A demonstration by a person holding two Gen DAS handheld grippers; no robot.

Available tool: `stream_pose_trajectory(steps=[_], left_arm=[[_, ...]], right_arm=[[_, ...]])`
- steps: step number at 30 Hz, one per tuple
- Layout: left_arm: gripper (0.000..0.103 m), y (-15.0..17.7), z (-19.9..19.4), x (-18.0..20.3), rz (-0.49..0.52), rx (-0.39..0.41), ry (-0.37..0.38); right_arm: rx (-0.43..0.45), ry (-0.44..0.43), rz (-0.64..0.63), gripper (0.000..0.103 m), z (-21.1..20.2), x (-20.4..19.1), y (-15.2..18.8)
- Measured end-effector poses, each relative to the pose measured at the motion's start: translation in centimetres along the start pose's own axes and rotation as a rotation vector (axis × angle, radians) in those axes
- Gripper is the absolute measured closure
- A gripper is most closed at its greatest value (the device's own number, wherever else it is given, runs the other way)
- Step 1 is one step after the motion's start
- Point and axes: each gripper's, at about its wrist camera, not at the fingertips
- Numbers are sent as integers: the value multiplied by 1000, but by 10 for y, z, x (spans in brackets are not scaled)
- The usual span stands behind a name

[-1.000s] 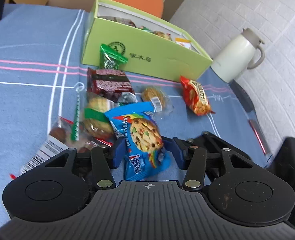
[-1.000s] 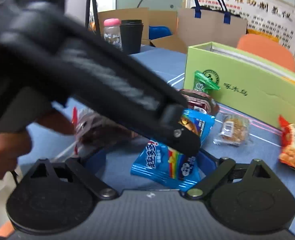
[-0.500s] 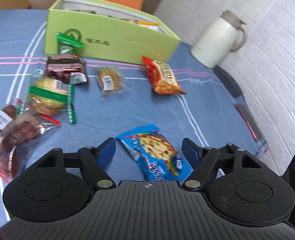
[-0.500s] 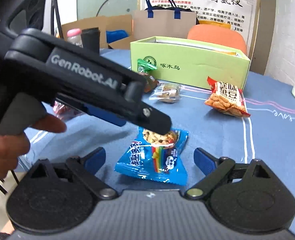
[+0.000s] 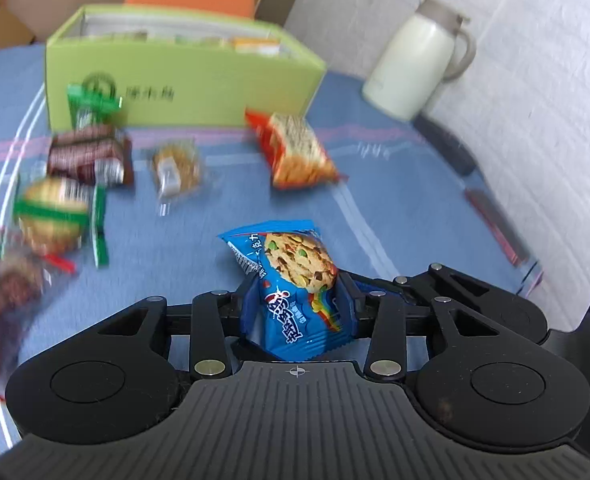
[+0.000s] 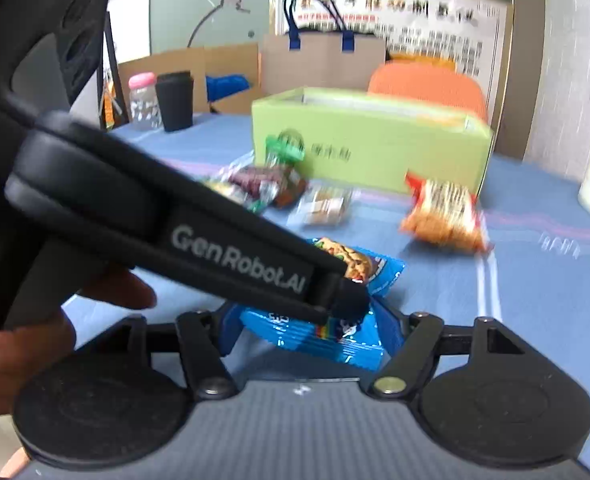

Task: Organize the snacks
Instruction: 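Carry the blue cookie bag into the green box and release it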

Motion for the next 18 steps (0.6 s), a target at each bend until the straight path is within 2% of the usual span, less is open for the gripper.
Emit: stream_pose_trajectory(steps=[4,7,10,14,17,18], left_arm=[[83,-40,-12,-1,8,78,4],[83,-87,-12,-9,3,130,8],[82,-138,-5,-17,6,174,-1],[82,-196,20,-36,-5,194,-52],[81,-222,49,-55,-28,171,-88],[81,-226,60,-62,-35,160,-104]], right_arm=[[70,20,-79,26,10,7,-39],[128,46,-150,25,29,19,-79],[158,34,-164,24,55,43,-121],[142,-9,-152,25,103,72,-162],[101,-47,-134,24,141,85,-170],[85,-67,-119,18,153,90,-170]])
Point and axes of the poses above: each gripper's, at about its wrist camera, not at the fingertips, and z roughly the way its jaws point, x to its right, y to its underside
